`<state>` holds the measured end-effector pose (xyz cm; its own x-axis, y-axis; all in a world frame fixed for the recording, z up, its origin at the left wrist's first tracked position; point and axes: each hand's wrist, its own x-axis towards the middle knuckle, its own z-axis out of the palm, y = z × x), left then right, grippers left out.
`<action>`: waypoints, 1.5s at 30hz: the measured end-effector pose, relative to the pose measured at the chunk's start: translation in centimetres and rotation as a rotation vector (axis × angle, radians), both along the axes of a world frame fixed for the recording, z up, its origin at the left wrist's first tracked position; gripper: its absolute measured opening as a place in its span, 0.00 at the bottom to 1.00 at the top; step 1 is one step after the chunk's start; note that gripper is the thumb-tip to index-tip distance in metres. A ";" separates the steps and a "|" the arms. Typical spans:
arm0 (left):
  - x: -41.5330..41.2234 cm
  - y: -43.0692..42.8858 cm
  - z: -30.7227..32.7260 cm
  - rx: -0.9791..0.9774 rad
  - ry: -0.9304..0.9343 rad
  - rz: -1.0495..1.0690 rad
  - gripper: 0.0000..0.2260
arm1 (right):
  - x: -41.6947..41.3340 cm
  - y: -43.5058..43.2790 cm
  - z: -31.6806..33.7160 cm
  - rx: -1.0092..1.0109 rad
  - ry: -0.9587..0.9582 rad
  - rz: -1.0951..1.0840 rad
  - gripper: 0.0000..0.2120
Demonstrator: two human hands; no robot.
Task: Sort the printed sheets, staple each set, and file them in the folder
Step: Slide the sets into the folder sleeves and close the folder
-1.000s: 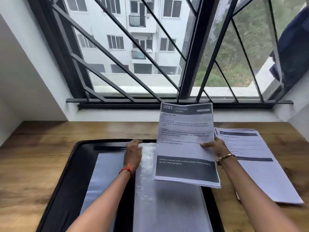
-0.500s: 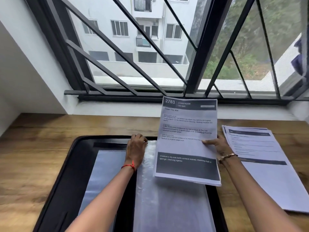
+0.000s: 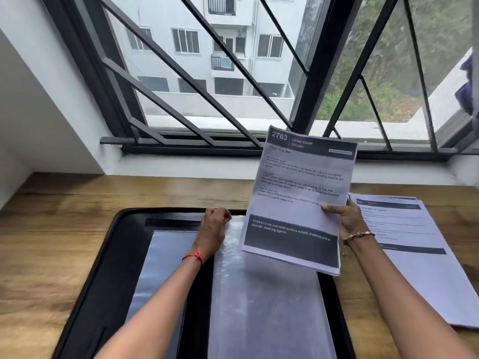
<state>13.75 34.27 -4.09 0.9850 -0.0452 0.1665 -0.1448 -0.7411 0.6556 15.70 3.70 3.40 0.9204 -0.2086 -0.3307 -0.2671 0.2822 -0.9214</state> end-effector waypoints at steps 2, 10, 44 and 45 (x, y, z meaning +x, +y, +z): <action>-0.1 0.2 -0.1 -0.023 0.000 -0.025 0.07 | 0.8 0.4 0.8 0.006 -0.025 -0.040 0.17; -0.6 0.7 -0.3 -0.131 -0.160 -0.039 0.06 | 4.8 3.2 4.8 -0.273 -0.222 -0.009 0.19; -0.3 -0.5 0.5 0.065 -0.019 -0.014 0.13 | 11.0 12.5 4.0 -0.629 -0.306 0.349 0.23; -0.4 -0.9 0.8 0.100 0.037 -0.029 0.20 | 11.0 12.4 3.9 -0.606 -0.293 0.346 0.23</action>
